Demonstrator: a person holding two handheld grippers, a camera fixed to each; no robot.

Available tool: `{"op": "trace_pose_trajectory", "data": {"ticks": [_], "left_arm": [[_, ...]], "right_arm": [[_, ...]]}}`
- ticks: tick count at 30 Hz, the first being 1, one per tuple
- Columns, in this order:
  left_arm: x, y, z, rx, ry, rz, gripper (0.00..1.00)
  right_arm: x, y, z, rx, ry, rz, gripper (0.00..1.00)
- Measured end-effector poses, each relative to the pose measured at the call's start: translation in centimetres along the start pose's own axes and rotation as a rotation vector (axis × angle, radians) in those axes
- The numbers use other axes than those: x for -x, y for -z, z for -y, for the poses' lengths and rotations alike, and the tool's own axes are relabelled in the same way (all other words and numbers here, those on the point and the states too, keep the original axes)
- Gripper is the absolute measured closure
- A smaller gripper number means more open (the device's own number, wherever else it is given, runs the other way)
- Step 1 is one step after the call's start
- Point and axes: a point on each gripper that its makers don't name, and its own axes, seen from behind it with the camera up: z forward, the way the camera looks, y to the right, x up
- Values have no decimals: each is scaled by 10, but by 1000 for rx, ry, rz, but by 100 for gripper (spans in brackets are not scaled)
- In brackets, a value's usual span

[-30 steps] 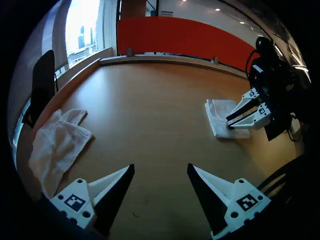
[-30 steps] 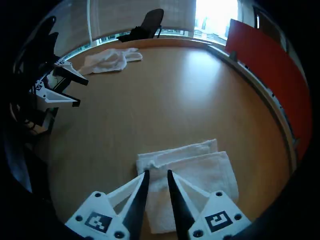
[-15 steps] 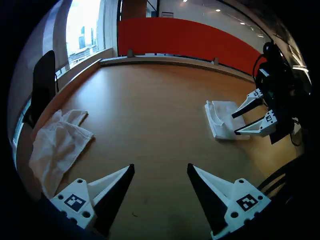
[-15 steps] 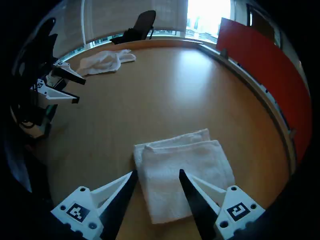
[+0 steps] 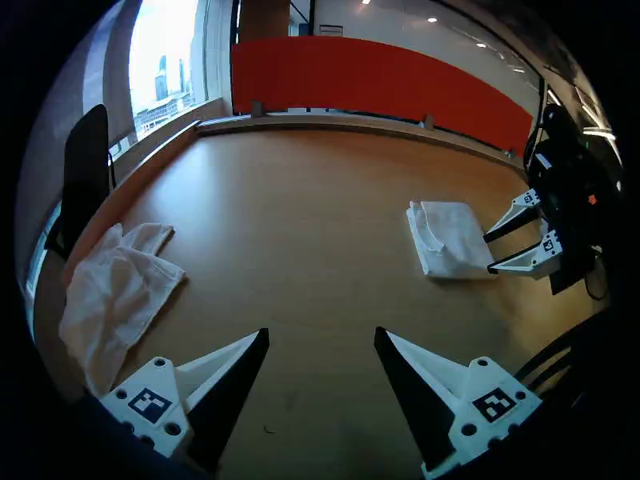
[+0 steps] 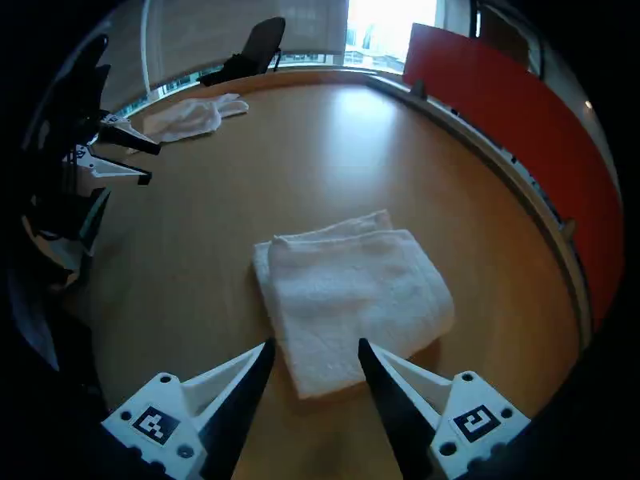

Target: Fold towel

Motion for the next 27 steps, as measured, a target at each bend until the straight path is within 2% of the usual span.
{"op": "trace_pose_trajectory", "data": {"ticks": [14, 17, 23, 27], "left_arm": [[4, 0, -2, 1, 2, 5, 2], [4, 1, -2, 0, 2, 4, 2], [4, 1, -3, -1, 2, 4, 2], [3, 1, -3, 0, 1, 3, 2]], "right_arm": [[34, 1, 6, 14, -45, 40, 21], [39, 0, 7, 20, -62, 47, 28], [44, -1, 6, 43, -119, 48, 50], [45, 0, 7, 47, -149, 43, 55]]}}
